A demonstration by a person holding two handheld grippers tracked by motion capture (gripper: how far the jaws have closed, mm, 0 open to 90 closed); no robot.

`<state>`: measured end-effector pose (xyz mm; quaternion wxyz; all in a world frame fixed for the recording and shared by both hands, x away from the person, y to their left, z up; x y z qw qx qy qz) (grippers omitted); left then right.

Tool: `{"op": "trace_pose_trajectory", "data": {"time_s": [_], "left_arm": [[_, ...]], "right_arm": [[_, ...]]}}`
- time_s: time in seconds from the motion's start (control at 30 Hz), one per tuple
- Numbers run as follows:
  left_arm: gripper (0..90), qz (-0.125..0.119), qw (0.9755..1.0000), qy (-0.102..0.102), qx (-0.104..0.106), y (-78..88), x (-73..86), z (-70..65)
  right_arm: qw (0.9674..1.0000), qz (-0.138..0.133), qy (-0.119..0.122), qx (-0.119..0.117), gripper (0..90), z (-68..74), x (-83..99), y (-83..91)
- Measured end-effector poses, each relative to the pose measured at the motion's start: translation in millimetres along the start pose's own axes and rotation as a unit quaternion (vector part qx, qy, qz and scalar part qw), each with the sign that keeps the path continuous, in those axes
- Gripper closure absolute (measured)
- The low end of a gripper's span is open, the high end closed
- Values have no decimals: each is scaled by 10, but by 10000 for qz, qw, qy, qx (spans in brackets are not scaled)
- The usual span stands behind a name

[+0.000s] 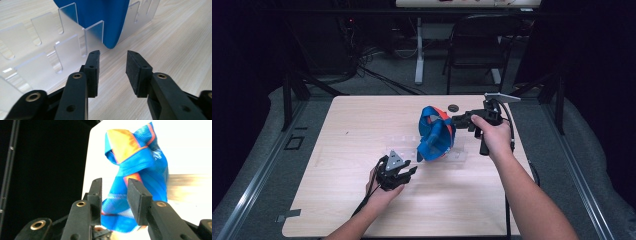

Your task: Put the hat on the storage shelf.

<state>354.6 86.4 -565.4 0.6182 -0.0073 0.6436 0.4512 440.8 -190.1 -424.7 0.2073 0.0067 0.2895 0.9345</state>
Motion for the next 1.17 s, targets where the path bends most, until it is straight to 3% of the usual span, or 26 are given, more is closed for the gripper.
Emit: {"op": "trace_pose_trajectory", "data": {"time_s": [0.23, 0.43, 0.7, 0.83, 1.03, 1.07, 1.1, 1.13, 1.17], "left_arm": [[589, 66, 10000, 49, 12, 65, 46, 26], [569, 105, 9999, 40, 50, 135, 104, 24], [552, 60, 9999, 127, 73, 165, 143, 29], [542, 62, 9998, 151, 86, 184, 174, 36], [522, 65, 9998, 189, 70, 179, 194, 54], [514, 67, 9997, 220, 57, 184, 206, 62], [508, 67, 9997, 220, 57, 184, 206, 62], [502, 59, 9997, 239, 34, 188, 222, 85], [496, 59, 9997, 239, 34, 188, 222, 85]], "right_arm": [[9994, -46, 185, 287, 617, -91, 60, 1], [9968, -131, 498, 616, 590, -193, 167, 12], [9937, -244, 722, 817, 568, -335, 265, 58], [9895, -344, 943, 1043, 548, -472, 344, 70], [9869, -468, 1072, 1113, 522, -620, 448, 93], [9842, -563, 1195, 1178, 506, -688, 504, 105], [9842, -563, 1195, 1178, 506, -688, 504, 105], [9752, -777, 1527, 1403, 486, -790, 576, 115], [9720, -831, 1644, 1457, 476, -827, 603, 109]]}}
Point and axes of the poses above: each handheld gripper's, and its own axes: y roughly backward along the jaws, x roughly out of its underside, z roughly to its left, the point moved 3 cm from there along -y, roughly forward along the jaws, and after that the axes turned 13 degrees about -y, right-handed, at the moved point
